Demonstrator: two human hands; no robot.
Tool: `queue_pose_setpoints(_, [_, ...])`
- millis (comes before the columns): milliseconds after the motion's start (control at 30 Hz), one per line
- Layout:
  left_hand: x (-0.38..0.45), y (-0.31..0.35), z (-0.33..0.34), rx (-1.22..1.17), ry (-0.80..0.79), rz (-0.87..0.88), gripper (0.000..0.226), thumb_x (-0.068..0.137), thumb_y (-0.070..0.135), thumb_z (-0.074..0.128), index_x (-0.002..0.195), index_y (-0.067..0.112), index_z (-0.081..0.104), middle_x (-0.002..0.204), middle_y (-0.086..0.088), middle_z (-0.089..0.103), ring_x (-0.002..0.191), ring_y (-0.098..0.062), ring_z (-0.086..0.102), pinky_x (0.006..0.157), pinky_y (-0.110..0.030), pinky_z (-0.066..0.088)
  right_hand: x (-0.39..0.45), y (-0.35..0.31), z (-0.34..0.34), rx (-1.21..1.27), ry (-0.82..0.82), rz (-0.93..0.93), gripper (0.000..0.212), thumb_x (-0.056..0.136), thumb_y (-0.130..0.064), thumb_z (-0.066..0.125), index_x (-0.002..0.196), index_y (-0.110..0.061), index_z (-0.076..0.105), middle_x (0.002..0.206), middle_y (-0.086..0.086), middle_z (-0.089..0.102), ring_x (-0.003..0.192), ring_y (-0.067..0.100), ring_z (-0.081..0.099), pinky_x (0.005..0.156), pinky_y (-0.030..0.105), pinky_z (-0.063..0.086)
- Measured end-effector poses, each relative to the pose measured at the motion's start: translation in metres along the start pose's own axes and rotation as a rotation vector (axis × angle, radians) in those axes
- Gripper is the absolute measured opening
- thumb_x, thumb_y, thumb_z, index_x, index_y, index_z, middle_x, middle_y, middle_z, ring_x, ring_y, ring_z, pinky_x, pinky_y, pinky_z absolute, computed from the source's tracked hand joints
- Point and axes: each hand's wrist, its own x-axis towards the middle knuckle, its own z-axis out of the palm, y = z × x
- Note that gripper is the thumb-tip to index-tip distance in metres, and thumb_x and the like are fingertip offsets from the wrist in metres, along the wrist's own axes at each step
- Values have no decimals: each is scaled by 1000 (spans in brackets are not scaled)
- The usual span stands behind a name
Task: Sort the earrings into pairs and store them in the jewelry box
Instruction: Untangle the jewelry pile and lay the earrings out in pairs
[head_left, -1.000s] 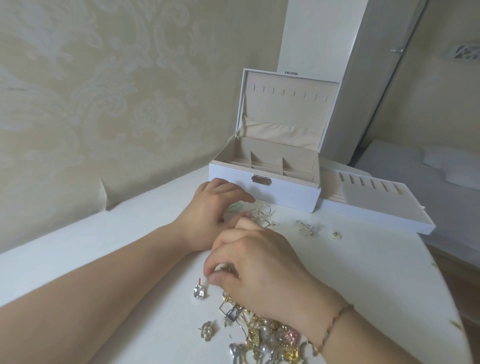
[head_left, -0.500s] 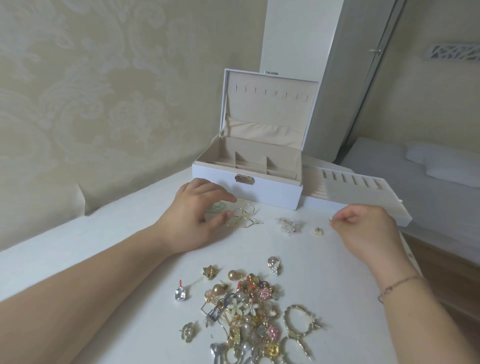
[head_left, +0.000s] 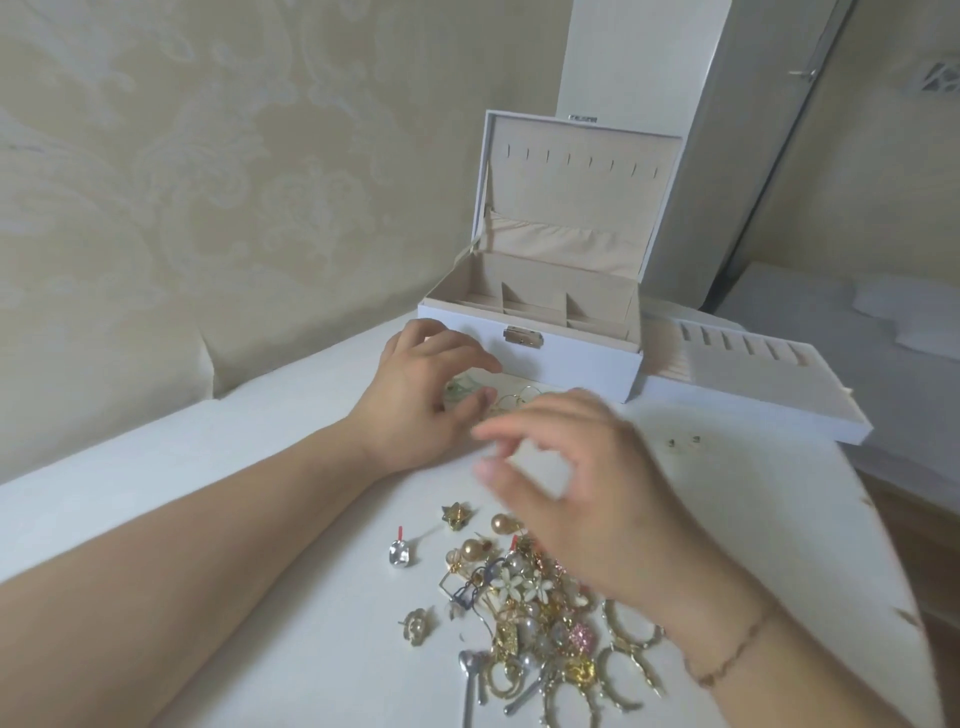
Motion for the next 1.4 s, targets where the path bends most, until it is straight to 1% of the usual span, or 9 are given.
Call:
queue_pose_setpoints(200, [-1,1,0,-19,-20,-14,33,84,47,53,108,29,68,110,17,62,107,-18,41,98,-44,36,1,-18,36,-193,-191,-280,27,86,-45,59,107,-32,70,89,-15,67,87,17,48,82,38,43])
queue_pose_setpoints(400, [-2,2,0,46,46,-44,29,84,45,54,105,32,68,110,18,60,114,-20,38,102,-43,29,6,-11,42,-260,-130,-378,7,80,-30,70,73,-30,72,71,-14,67,77,15,42,75,31,31])
queue_pose_setpoints(500, [-3,1,0,57,43,-52,30,83,47,53,105,33,67,110,19,59,118,-23,39,104,-42,28,9,1,11,-119,18,-197,8,81,-25,72,75,-30,74,72,-15,69,78,8,52,76,24,38])
queue_pose_setpoints(600, [-2,-1,0,69,21,-57,34,83,50,49,107,34,67,112,19,58,119,-23,38,105,-45,28,5,33,-37,92,269,234,23,83,-13,73,72,-34,71,69,-23,70,72,-4,64,68,7,43])
queue_pose_setpoints(667, [-2,0,0,71,16,-57,35,84,52,47,107,35,67,113,19,58,118,-21,37,105,-45,29,-3,66,-61,124,363,491,29,84,-9,71,67,-32,69,66,-25,69,62,-7,62,65,11,46])
queue_pose_setpoints(833, [-2,0,0,64,17,-58,36,83,53,46,106,34,68,113,18,59,118,-21,37,103,-43,28,-21,120,-86,36,381,901,33,75,-10,76,56,-37,72,62,-9,72,65,18,60,64,26,47])
queue_pose_setpoints(1100, [-2,1,-1,55,17,-66,38,83,54,46,104,33,69,112,17,60,118,-23,38,103,-44,28,-25,137,-88,-152,333,1032,37,75,-23,71,61,-57,66,77,-1,71,69,28,66,69,38,58])
queue_pose_setpoints(1233, [-1,1,0,41,15,-68,37,83,53,46,104,32,68,112,17,60,117,-24,38,102,-44,28,-26,134,-90,-174,330,1054,21,79,-19,65,63,-31,72,84,-2,72,75,28,65,74,38,56])
queue_pose_setpoints(1400, [-1,1,0,31,8,-71,36,83,52,47,104,32,68,112,17,60,116,-22,38,104,-45,29,-12,104,-82,-287,463,642,21,83,-17,66,71,-34,66,86,-9,70,83,17,61,68,21,46])
